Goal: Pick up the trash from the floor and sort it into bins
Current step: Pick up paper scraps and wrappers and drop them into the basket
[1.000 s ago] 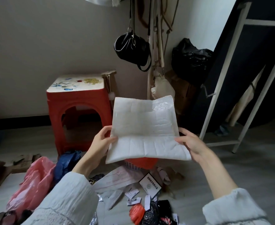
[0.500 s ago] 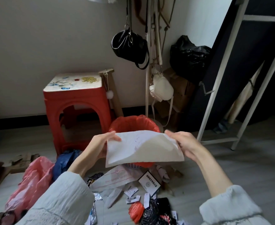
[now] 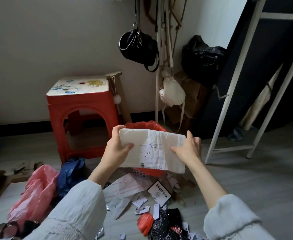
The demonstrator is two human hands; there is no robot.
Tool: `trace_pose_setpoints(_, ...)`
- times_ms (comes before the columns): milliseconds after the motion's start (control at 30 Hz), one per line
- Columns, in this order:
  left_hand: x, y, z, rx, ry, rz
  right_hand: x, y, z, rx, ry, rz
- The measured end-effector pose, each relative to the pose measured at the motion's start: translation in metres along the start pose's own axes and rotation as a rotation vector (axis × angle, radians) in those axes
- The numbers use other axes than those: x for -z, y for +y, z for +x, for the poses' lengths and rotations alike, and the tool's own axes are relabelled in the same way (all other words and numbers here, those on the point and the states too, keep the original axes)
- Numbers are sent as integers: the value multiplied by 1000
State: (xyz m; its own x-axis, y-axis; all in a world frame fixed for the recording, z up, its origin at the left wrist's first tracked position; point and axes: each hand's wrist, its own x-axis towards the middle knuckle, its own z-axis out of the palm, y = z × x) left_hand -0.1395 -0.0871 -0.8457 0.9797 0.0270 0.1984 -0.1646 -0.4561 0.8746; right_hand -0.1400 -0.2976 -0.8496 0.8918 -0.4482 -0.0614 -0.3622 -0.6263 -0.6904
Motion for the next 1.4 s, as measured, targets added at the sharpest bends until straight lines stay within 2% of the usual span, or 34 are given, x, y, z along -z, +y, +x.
trace_pose_setpoints(67, -1, -1, 1, 2, 46, -23, -3, -6, -3, 61, -13, 9)
trace_pose_setpoints(133, -2, 0, 0, -3, 40, -54, -7, -11, -7, 144, -113, 73)
trace_pose_setpoints(233, -3, 8, -2, -78, -65, -182, -14, -16, -15, 223, -268, 190)
trace_pose_setpoints(367, -2, 28, -5, -116, -203, -342, -15, -15, -15, 290, -331, 325)
trace_pose_setpoints(500, 4, 31, -8, -83, -306, -431, -5, -11, -13, 345, -502, 519)
trace_pose_setpoints(667, 7, 32, -9, 15, -449, -481, -6, -8, -12, 354, -649, 536)
trace_pose_setpoints(767, 5, 31, -9, -3, -500, -382, -7, -5, -10, 366, -646, 545)
trace_pose_setpoints(900, 1, 34, -10, -69, -527, -197, -4, -3, -9, 396, -553, 538)
trace_pose_setpoints(1000, -3, 37, -13, 36, -554, -221, -2, -3, -12, 416, -529, 519)
trace_pose_setpoints(1067, -6, 38, -13, 133, -468, -284, -3, -5, -15, 446, -537, 432)
trace_pose_setpoints(1167, -6, 36, -10, 172, -317, -208, -5, -9, -19, 546, -499, 171)
trace_pose_setpoints(1233, -4, 33, -10, 95, -320, -126, -6, -12, -22, 618, -466, 47)
trace_pose_setpoints(1400, 2, 28, -10, 19, -397, -56, -8, -13, -24, 653, -412, -13)
